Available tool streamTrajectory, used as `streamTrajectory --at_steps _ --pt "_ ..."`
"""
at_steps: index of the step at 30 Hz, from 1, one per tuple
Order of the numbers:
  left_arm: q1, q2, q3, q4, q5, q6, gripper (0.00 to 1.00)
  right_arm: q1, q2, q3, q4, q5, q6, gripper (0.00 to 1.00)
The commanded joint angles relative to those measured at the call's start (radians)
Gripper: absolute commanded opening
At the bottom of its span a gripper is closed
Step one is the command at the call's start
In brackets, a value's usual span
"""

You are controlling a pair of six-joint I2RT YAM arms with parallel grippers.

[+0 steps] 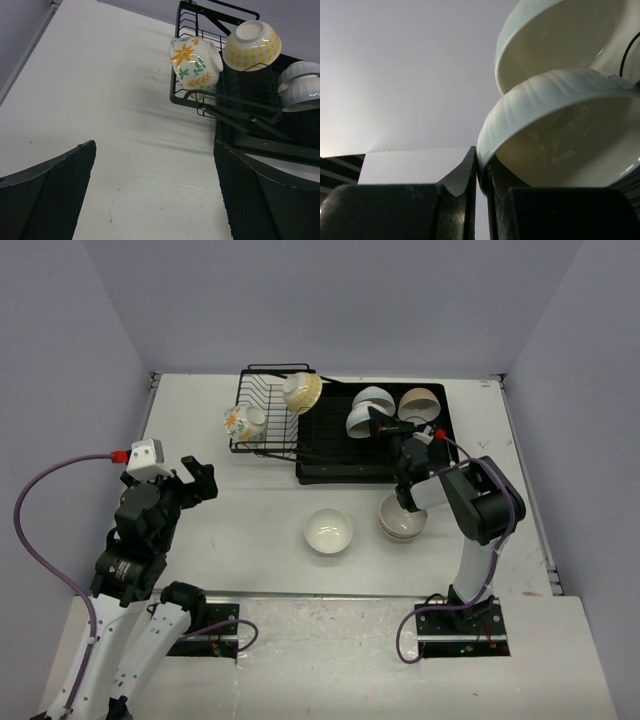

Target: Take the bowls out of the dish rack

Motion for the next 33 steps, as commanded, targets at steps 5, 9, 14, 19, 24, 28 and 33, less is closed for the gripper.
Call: streamTrajectory --at_steps 5,9,14,19,24,28,33 --pt "-0.007 0.002 0.004 0.033 -0.002 0.021 1.0 0.0 -0.131 0.026 0.387 -0.062 -0.016 0.0" --pt "-0.007 0.003 0.003 0.033 -0.002 0.021 1.0 -0.003 -0.143 0.023 0.387 -0.078 -0.016 0.0" --pt "-0.007 0.003 0.004 0.033 -0.003 0.021 1.0 -0.003 -0.19 0.016 0.383 -0.167 -0.089 0.0" --pt "-0.007 0.0 0.008 0.036 -0.003 0.02 1.0 -0.015 -0.313 0.031 0.241 -0.351 -0.215 0.0" --pt "-0.007 0.049 0.11 0.015 0.093 0.018 1.0 -0.017 -0.495 0.115 -0.121 -0.611 -0.53 0.0" --pt "-0.007 0.213 0.349 -0.052 0.2 0.032 0.99 0.043 -0.633 0.261 -0.744 -0.695 -0.945 0.0" --pt "-0.053 0.558 0.771 -0.203 0.358 0.018 1.0 0.223 -0.709 0.486 -1.358 -0.532 -1.462 0.0"
